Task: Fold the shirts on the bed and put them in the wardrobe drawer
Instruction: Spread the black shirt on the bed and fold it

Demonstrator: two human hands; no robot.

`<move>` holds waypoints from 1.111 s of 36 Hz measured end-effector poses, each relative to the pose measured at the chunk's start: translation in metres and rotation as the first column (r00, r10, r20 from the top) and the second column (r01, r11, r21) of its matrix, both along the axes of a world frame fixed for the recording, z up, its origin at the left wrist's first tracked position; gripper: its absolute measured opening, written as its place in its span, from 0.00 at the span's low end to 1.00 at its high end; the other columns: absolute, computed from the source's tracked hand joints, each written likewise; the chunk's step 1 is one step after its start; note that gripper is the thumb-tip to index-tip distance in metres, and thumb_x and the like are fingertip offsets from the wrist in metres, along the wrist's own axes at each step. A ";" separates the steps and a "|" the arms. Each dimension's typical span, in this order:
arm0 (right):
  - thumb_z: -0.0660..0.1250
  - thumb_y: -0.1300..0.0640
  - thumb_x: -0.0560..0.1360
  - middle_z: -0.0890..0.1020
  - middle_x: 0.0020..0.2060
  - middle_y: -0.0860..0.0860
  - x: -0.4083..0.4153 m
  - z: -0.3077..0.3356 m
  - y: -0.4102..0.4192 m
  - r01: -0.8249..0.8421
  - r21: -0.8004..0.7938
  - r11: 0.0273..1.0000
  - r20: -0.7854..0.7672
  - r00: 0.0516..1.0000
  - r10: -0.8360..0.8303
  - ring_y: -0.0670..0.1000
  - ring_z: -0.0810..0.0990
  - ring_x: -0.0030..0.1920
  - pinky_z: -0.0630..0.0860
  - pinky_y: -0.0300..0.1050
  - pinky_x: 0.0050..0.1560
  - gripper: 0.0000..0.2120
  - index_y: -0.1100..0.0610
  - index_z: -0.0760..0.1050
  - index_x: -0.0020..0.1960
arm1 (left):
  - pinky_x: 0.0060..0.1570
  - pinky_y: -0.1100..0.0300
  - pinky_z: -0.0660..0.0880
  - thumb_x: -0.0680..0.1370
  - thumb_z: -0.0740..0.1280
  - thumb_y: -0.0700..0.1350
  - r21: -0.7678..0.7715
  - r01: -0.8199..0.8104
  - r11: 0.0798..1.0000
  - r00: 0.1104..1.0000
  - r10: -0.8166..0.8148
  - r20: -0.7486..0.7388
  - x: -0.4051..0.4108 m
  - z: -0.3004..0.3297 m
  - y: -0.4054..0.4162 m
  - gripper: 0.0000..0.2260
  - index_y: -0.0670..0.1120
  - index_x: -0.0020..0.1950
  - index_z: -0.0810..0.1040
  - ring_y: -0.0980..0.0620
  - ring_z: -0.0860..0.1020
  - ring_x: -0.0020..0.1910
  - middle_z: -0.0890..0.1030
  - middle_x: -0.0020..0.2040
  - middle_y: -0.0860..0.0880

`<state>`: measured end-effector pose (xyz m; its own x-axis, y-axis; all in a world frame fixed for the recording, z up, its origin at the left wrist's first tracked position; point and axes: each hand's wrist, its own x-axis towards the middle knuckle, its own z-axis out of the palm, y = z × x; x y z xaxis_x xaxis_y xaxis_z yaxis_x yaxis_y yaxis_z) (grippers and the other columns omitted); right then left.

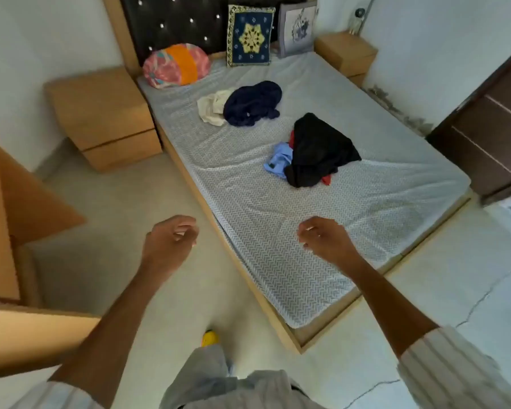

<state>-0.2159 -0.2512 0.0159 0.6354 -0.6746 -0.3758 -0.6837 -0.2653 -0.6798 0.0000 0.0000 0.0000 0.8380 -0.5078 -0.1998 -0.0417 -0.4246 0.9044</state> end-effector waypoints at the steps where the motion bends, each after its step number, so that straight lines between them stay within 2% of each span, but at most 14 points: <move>1: 0.69 0.40 0.68 0.86 0.42 0.46 0.006 -0.003 -0.002 0.025 0.002 1.000 0.004 1.000 -0.025 0.51 0.85 0.47 0.80 0.59 0.56 0.13 0.47 0.81 0.47 | 0.39 0.58 0.80 0.70 0.69 0.49 -0.006 0.015 1.000 1.000 -0.015 -0.006 0.007 -0.002 -0.005 0.08 0.64 0.41 0.82 0.52 0.86 0.38 0.86 0.41 0.52; 3: 0.70 0.43 0.70 0.86 0.40 0.47 0.018 -0.002 -0.008 0.070 0.003 0.998 -0.007 0.998 -0.070 0.49 0.85 0.44 0.82 0.58 0.53 0.10 0.47 0.81 0.47 | 0.48 0.52 0.82 0.71 0.70 0.49 0.012 0.032 0.999 0.998 -0.031 -0.049 0.022 -0.007 -0.014 0.08 0.64 0.41 0.83 0.53 0.86 0.38 0.86 0.42 0.54; 5: 0.70 0.50 0.74 0.86 0.39 0.47 0.029 -0.002 -0.014 0.098 0.016 0.995 -0.022 0.995 -0.097 0.48 0.86 0.42 0.82 0.56 0.51 0.03 0.47 0.81 0.47 | 0.51 0.49 0.82 0.72 0.70 0.47 0.021 0.045 0.999 0.995 -0.043 -0.093 0.033 -0.012 -0.025 0.07 0.61 0.43 0.83 0.53 0.85 0.40 0.86 0.42 0.55; 8: 0.71 0.53 0.76 0.86 0.39 0.48 0.048 -0.004 -0.029 0.134 0.021 0.991 -0.027 0.991 -0.134 0.48 0.86 0.40 0.83 0.56 0.49 0.02 0.49 0.81 0.48 | 0.49 0.48 0.82 0.70 0.68 0.53 0.030 0.050 0.998 0.992 -0.046 -0.114 0.051 -0.014 -0.042 0.06 0.60 0.44 0.83 0.54 0.85 0.41 0.86 0.42 0.56; 12: 0.71 0.53 0.75 0.86 0.38 0.47 0.075 -0.017 -0.057 0.159 -0.003 0.987 -0.053 0.986 -0.159 0.48 0.86 0.39 0.83 0.55 0.49 0.02 0.49 0.82 0.47 | 0.48 0.48 0.81 0.71 0.68 0.52 0.044 0.042 0.998 0.991 -0.036 -0.128 0.077 -0.025 -0.074 0.07 0.56 0.47 0.83 0.55 0.85 0.41 0.85 0.43 0.55; 15: 0.70 0.54 0.75 0.86 0.37 0.47 0.095 -0.029 -0.078 0.152 -0.043 0.987 -0.086 0.984 -0.155 0.47 0.86 0.38 0.83 0.54 0.47 0.02 0.48 0.82 0.45 | 0.51 0.51 0.81 0.75 0.71 0.48 0.048 0.035 0.998 0.990 -0.028 -0.141 0.093 -0.036 -0.098 0.04 0.54 0.50 0.84 0.55 0.85 0.43 0.85 0.44 0.54; 18: 0.71 0.52 0.74 0.86 0.38 0.46 0.123 -0.051 -0.107 0.115 -0.051 0.992 -0.137 0.983 -0.121 0.47 0.86 0.40 0.82 0.55 0.50 0.01 0.47 0.81 0.45 | 0.53 0.55 0.79 0.77 0.71 0.46 0.050 0.006 0.999 0.987 0.002 -0.161 0.111 -0.050 -0.124 0.05 0.52 0.51 0.84 0.55 0.84 0.43 0.85 0.44 0.54; 24: 0.71 0.54 0.75 0.86 0.39 0.45 0.188 -0.100 -0.163 0.010 -0.032 0.999 -0.193 0.981 -0.016 0.45 0.85 0.40 0.82 0.54 0.51 0.02 0.48 0.81 0.46 | 0.45 0.71 0.72 0.77 0.71 0.47 0.108 -0.040 0.993 0.978 0.061 -0.202 0.151 -0.085 -0.176 0.06 0.53 0.53 0.83 0.63 0.81 0.44 0.85 0.45 0.54; 29: 0.71 0.54 0.75 0.86 0.40 0.45 0.227 -0.140 -0.208 -0.058 -0.017 0.998 -0.271 0.961 0.051 0.45 0.85 0.41 0.82 0.52 0.51 0.03 0.49 0.81 0.48 | 0.46 0.71 0.73 0.77 0.72 0.47 0.127 -0.056 0.990 0.948 0.093 -0.304 0.170 -0.123 -0.218 0.05 0.55 0.51 0.83 0.65 0.80 0.44 0.84 0.46 0.56; 33: 0.71 0.52 0.75 0.86 0.42 0.44 0.238 -0.170 -0.234 -0.093 -0.009 0.996 -0.329 0.941 0.085 0.45 0.85 0.42 0.81 0.51 0.53 0.03 0.49 0.81 0.49 | 0.40 0.81 0.68 0.77 0.72 0.45 0.136 -0.066 0.988 0.941 0.108 -0.322 0.173 -0.153 -0.242 0.05 0.51 0.52 0.84 0.66 0.79 0.43 0.85 0.46 0.53; 37: 0.71 0.52 0.76 0.85 0.43 0.44 0.247 -0.201 -0.256 -0.126 -0.020 0.992 -0.388 0.915 0.109 0.44 0.85 0.43 0.81 0.51 0.54 0.05 0.50 0.81 0.51 | 0.43 0.77 0.71 0.77 0.72 0.47 0.125 -0.051 0.991 0.924 0.094 -0.370 0.174 -0.192 -0.264 0.07 0.50 0.54 0.83 0.62 0.81 0.46 0.85 0.48 0.53; 40: 0.71 0.53 0.76 0.85 0.44 0.45 0.253 -0.234 -0.272 -0.133 -0.044 0.990 -0.409 0.907 0.104 0.44 0.85 0.43 0.81 0.47 0.50 0.06 0.50 0.81 0.52 | 0.42 0.80 0.70 0.77 0.72 0.45 0.088 -0.040 0.995 0.927 0.070 -0.369 0.176 -0.232 -0.282 0.08 0.48 0.55 0.83 0.63 0.80 0.45 0.85 0.49 0.52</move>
<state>0.0373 -0.5232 -0.2178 0.5153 -0.6375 -0.5728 -0.8568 -0.3977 -0.3281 0.1764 -0.2820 -0.2317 0.7222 -0.4337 -0.5388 0.3164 -0.4856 0.8149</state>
